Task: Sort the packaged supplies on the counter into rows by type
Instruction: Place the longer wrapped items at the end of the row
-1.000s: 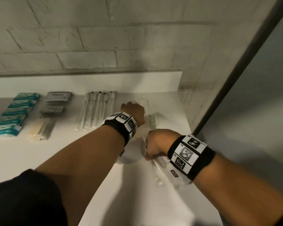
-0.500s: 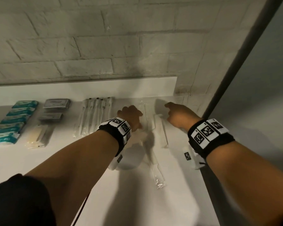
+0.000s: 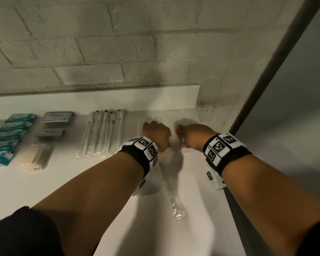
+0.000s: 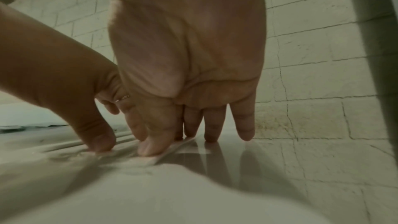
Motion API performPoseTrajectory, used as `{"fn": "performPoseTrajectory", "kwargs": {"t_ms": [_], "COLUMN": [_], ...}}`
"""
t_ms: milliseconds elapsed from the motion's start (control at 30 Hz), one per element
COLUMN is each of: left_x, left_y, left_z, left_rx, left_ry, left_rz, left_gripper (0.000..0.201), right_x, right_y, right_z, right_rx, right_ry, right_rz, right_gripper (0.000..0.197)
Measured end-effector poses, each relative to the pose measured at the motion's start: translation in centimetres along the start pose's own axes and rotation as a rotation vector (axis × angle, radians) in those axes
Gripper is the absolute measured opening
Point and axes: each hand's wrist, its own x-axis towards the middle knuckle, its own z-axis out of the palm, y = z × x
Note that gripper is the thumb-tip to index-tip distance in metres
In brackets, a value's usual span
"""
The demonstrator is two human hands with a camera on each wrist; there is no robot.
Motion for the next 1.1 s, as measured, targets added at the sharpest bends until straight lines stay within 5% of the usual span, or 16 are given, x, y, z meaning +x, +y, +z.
{"fn": "performPoseTrajectory", "kwargs": {"t_ms": [333, 467, 567, 667, 1100], "left_x": [-0.3, -0.5, -0.3, 0.0, 1.5], "left_y": [-0.6, -0.6, -0.7, -1.1, -2.8], "left_z": [0.3, 0.0, -0.2, -0.4, 0.1], "left_rx": [-0.053, -0.037, -0.001, -0.015, -0.098], "left_ry": [-0.039, -0.06, -0.098, -0.183, -0.3], "left_rz": [-0.03, -0.009, 0.009, 0.017, 0.081], "left_gripper": [0.044, 0.035, 0.032, 0.042, 0.05], "right_x": [0.5, -2.0, -5.1, -7.0, -8.2], "right_y": [-0.5, -1.9, -5.2, -8.7, -9.2], "right_z": [0.3, 0.5, 1.2, 2.4, 3.3], "right_rx": [0.088, 0.29, 0.17, 0.051, -0.054], "right_ry": [0.02, 0.273, 0.071, -0.111, -0.01], "right_rz": [0.057, 0.1, 0.007, -0.024, -0.005], "right_gripper": [0.058, 0.043, 0.038, 0.059, 0.053]}}
